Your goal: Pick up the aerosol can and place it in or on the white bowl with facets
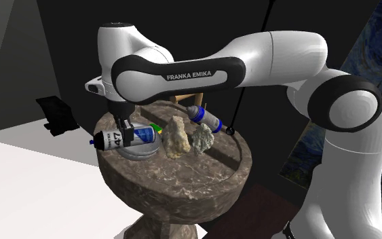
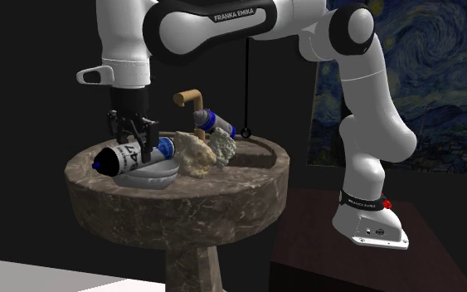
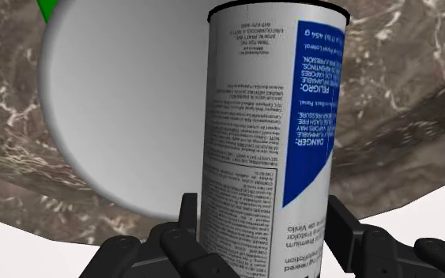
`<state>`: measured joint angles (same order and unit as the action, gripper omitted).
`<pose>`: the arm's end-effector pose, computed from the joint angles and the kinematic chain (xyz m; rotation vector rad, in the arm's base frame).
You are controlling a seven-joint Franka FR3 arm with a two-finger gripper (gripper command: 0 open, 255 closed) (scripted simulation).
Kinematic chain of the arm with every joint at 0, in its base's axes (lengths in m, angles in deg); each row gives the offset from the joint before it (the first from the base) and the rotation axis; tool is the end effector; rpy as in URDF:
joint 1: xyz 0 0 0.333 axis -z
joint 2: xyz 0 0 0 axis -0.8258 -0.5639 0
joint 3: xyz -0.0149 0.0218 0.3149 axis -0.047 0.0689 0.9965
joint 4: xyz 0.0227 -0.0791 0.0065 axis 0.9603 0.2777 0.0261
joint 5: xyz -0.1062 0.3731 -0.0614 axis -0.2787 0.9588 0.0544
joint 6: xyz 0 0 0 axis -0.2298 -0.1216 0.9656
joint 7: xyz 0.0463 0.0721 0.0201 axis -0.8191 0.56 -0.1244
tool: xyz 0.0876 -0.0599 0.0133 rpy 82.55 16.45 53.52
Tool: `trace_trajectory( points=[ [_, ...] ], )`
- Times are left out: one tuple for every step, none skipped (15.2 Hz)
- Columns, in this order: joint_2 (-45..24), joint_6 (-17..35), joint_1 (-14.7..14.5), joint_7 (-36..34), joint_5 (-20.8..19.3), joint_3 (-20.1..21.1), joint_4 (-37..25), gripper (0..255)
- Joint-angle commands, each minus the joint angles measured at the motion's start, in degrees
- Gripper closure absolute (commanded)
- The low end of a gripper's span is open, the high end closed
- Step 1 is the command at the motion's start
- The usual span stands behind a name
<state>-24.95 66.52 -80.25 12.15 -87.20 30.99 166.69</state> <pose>0.5541 0.3789 0.4870 2.3055 1.9790 0.0781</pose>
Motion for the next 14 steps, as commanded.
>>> trace_trajectory(
  points=[
    [-0.2, 0.5, 0.0, -0.1, -0.1, 0.0, 0.3, 255],
    [-0.2, 0.5, 0.0, -0.1, -0.1, 0.0, 0.3, 255],
    [-0.2, 0.5, 0.0, -0.1, -0.1, 0.0, 0.3, 255],
    [-0.2, 0.5, 0.0, -0.1, -0.1, 0.0, 0.3, 255],
    [-0.2, 0.5, 0.0, -0.1, -0.1, 0.0, 0.3, 255],
    [-0.2, 0.5, 0.0, -0.1, -0.1, 0.0, 0.3, 255],
    [-0.2, 0.5, 0.0, -0.1, -0.1, 0.0, 0.3, 255],
    [-0.2, 0.4, 0.0, -0.1, -0.1, 0.0, 0.3, 0],
    [-0.2, 0.5, 0.0, -0.1, -0.1, 0.0, 0.3, 0],
    [-0.1, 0.5, 0.0, -0.1, 0.0, 0.0, 0.3, 0],
    [-0.1, 0.5, 0.0, -0.1, 0.0, 0.0, 0.3, 0],
    [-0.1, 0.5, 0.0, -0.1, 0.0, 0.0, 0.3, 0],
    [-0.2, 0.5, 0.0, -0.1, -0.1, 0.0, 0.3, 0],
    [0.1, -1.3, -0.2, 0.0, 0.1, 0.1, -1.3, 0]
  ],
)
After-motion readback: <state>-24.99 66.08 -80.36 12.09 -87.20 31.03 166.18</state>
